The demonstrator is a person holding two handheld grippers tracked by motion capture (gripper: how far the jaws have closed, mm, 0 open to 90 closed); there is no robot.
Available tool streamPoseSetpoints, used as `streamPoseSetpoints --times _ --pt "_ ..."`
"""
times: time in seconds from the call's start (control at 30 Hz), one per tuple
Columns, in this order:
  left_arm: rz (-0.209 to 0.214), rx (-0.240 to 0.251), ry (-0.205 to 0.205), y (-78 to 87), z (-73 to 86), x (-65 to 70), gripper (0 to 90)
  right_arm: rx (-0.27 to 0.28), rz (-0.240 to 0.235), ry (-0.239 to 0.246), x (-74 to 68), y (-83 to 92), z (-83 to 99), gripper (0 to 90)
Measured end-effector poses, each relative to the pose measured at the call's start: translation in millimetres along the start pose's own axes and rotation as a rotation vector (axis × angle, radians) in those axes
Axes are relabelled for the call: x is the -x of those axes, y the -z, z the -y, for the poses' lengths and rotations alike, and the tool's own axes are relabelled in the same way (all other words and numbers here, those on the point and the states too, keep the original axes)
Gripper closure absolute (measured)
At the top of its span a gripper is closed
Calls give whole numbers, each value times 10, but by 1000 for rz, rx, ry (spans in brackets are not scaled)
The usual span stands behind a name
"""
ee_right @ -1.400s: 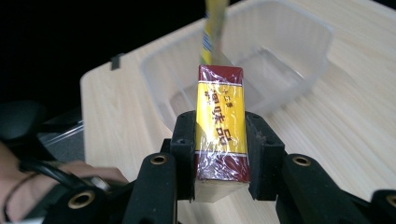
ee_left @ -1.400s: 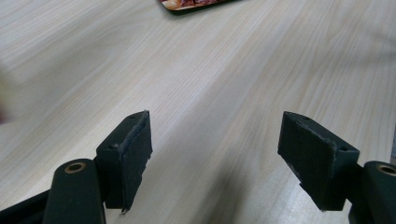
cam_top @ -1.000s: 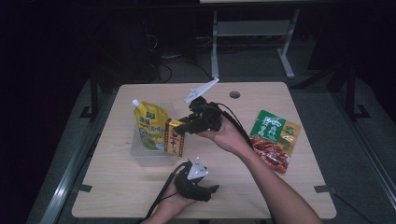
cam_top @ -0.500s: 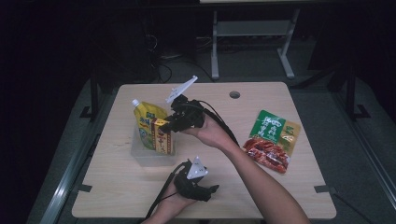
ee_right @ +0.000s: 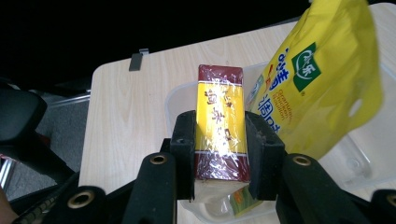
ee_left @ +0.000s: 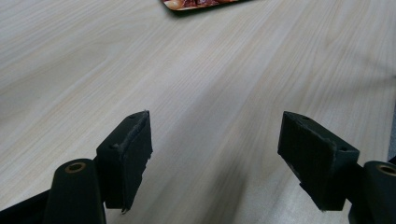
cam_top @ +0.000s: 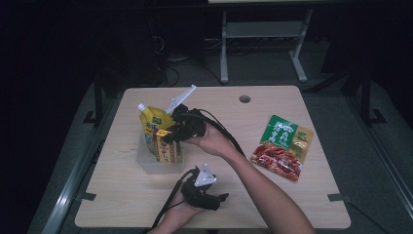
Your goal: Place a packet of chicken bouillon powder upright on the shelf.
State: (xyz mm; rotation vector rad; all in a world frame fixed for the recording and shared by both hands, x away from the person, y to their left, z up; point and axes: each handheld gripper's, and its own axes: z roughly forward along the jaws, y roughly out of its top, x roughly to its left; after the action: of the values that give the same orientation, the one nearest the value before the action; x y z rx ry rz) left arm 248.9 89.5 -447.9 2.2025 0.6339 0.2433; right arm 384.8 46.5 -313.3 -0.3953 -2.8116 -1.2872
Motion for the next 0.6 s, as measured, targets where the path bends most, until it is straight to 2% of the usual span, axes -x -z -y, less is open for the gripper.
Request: streamPoseSetpoints --times 0.13,0.17,0.3,0.37,0.5,0.53,0.57,0.6 --pt "0 -13 -6 7 -1 -8 255 4 -1 -1 -6 -38 11 671" --pt "4 4 18 -5 2 8 255 6 -4 -2 -4 -42 14 671" --pt "3 -4 12 -7 1 9 255 13 -9 4 -1 -49 26 670" --pt "3 -5 10 -6 0 8 255 15 -9 22 -17 -53 26 670" --pt "9 11 32 -13 1 16 255 11 -11 44 -25 -57 23 671" --pt "4 4 22 -8 0 9 256 9 -15 45 -23 -63 24 670" --pt "-2 2 -5 -4 -5 -8 256 9 -15 45 -23 -63 24 670" --pt "-1 4 0 -5 -4 -5 256 10 -18 48 -18 -70 26 670"
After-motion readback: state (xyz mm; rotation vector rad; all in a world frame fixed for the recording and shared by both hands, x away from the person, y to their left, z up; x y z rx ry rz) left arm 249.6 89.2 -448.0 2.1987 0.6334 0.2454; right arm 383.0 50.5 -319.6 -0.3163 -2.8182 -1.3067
